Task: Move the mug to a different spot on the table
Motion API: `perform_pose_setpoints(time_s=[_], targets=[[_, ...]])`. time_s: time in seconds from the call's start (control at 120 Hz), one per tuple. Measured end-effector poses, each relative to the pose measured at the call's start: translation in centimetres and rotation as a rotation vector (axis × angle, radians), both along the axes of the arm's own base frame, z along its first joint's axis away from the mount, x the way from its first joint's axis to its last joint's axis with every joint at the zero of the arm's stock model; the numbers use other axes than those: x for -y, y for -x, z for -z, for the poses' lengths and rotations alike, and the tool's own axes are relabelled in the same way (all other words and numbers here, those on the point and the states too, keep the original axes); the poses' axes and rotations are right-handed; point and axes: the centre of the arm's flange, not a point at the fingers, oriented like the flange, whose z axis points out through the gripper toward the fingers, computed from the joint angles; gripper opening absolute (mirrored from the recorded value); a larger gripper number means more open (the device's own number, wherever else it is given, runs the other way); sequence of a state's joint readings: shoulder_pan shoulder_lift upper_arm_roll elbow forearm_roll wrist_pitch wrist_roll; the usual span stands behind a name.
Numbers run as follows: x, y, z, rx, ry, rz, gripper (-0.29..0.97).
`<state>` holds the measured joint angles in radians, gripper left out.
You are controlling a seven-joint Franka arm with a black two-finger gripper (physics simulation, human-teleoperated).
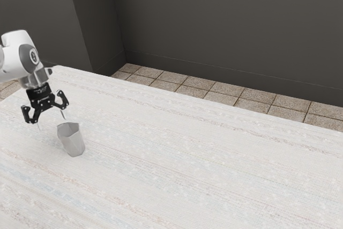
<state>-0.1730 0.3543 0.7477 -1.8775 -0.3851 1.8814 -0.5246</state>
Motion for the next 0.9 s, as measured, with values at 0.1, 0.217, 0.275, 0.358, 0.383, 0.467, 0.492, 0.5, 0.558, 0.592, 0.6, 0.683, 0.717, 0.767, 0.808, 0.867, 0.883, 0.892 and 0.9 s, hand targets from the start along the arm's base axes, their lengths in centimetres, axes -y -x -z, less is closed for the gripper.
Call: perform_pose_setpoints(time_s=[0.1,0.217,0.275,0.358,0.383,0.467,0.492,0.5,0.558,0.592,0.6,0.683,0.717,0.767,0.808,0.867,0.883,0.892,0.9], targets=[[-0.2,0.0,1.1,-0.019,0.008,-0.053,0.68],[-0.1,-0.2,2.3,-0.025,0.032,-0.117,0.68],[0.0,-0.3,2.7,-0.031,0.037,-0.139,0.68],[0.0,-0.6,3.2,-0.038,0.034,-0.160,0.68],[0.0,-0.8,3.3,-0.038,0.032,-0.165,0.68],[0.0,-1.1,3.5,-0.036,0.031,-0.182,0.68],[0.0,-1.1,3.5,-0.036,0.031,-0.187,0.68],[0.0,-1.2,3.6,-0.036,0.032,-0.189,0.68],[0.1,-1.3,3.8,-0.035,0.033,-0.202,0.68],[0.1,-1.4,3.9,-0.035,0.035,-0.209,0.68],[0.1,-1.4,3.9,-0.035,0.035,-0.210,0.68],[0.1,-1.4,4.1,-0.033,0.038,-0.225,0.68],[0.1,-1.4,4.1,-0.034,0.039,-0.230,0.68],[0.1,-1.4,4.5,-0.039,0.035,-0.233,0.68],[-0.1,-1.5,4.9,-0.043,0.026,-0.232,0.68],[-0.2,-1.5,5.3,-0.046,0.015,-0.230,0.68],[-0.3,-1.5,5.3,-0.046,0.013,-0.230,0.68],[-0.3,-1.6,5.4,-0.046,0.012,-0.230,0.68],[-0.3,-1.6,5.4,-0.045,0.011,-0.230,0.68]])
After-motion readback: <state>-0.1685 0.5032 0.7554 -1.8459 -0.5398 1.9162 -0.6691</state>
